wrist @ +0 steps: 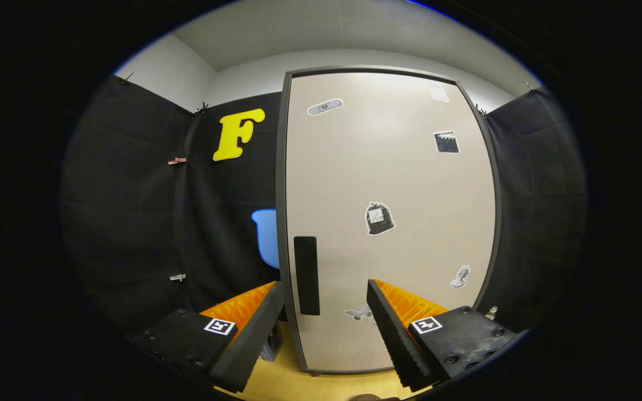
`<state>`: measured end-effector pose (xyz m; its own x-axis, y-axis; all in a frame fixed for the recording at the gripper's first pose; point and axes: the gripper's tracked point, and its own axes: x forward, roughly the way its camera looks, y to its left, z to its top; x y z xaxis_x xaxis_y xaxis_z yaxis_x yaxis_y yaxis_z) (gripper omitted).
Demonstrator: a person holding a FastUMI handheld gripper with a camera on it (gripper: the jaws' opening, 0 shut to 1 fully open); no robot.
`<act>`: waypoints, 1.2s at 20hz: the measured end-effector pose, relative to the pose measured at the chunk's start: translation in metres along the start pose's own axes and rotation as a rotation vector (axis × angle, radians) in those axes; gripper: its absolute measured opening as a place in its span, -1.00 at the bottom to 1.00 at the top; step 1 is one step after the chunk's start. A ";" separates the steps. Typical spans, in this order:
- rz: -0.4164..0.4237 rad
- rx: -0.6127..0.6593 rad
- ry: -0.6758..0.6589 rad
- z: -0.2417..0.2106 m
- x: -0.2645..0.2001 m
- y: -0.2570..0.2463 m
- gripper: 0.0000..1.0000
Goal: Open the shoe cabinet door, grab the shoes and put them into the shoe cabinet, then close the shoe cabinet door.
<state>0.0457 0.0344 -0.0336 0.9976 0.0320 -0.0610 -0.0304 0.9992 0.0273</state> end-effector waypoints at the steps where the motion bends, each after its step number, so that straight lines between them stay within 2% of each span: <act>1: -0.003 0.004 0.008 -0.004 0.008 0.002 0.96; 10: -0.053 0.033 0.005 -0.022 0.078 0.002 0.97; 13: -0.047 0.038 0.001 -0.024 0.087 0.004 0.78; 16: -0.032 0.040 -0.007 -0.024 0.092 0.010 0.70; 18: -0.013 0.034 -0.013 -0.023 0.092 0.018 0.22; 21: -0.045 -0.019 -0.009 -0.024 0.090 0.018 -0.24; 22: -0.045 -0.016 -0.005 -0.025 0.090 0.018 -0.34; 24: -0.037 -0.010 0.007 -0.026 0.091 0.018 -0.35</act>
<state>0.1341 0.0559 -0.0642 0.9976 -0.0044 -0.0692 0.0054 0.9999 0.0151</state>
